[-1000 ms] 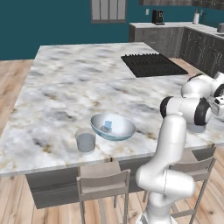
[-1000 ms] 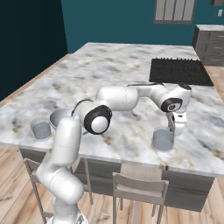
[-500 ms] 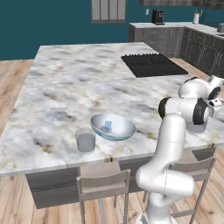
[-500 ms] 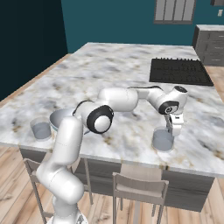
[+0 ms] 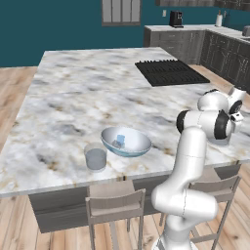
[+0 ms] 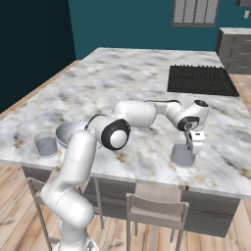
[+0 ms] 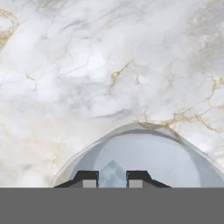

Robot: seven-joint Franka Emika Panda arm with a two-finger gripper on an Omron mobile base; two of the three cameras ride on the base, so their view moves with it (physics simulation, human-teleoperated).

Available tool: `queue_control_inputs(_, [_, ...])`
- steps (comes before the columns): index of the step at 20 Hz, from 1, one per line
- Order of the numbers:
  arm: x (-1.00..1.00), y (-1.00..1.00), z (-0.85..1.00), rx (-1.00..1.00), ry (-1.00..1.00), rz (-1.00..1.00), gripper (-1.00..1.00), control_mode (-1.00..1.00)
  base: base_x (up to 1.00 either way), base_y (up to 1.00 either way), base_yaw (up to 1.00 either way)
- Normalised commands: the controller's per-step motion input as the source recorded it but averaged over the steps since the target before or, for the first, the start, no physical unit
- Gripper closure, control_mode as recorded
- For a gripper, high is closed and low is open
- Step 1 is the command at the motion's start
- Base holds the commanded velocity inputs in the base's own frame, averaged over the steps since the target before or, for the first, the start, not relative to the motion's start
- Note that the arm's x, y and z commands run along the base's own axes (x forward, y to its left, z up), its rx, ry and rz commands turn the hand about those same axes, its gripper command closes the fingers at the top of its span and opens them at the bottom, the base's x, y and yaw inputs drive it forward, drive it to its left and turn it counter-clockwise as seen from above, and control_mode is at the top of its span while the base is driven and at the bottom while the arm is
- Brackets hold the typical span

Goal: There are four ice cubes in the ice bowl. Place two ice cubes in each glass of water.

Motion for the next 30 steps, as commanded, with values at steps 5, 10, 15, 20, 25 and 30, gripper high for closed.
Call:
queue_control_inputs(5, [0.01,0.0,0.0,0.0,0.0,0.0,-1.0,-1.0,0.0,0.0,0.0])
queue_control_inputs(10, [0.0,0.0,0.0,0.0,0.0,0.0,-1.0,-1.0,0.0,0.0,0.0])
queue_control_inputs(15, [0.0,0.0,0.0,0.0,0.0,0.0,-1.0,-1.0,0.0,0.0,0.0])
queue_control_inputs(20, [-0.03,0.0,0.0,0.0,0.0,0.0,1.0,-1.0,0.0,0.0,0.0])
queue_control_inputs(25, [-0.37,0.0,0.19,0.0,-0.01,0.02,1.0,-1.0,0.0,0.0,0.0])
queue_control_inputs(30, [-0.59,0.05,0.36,-0.05,-0.05,0.07,1.0,-1.0,0.0,0.0,0.0])
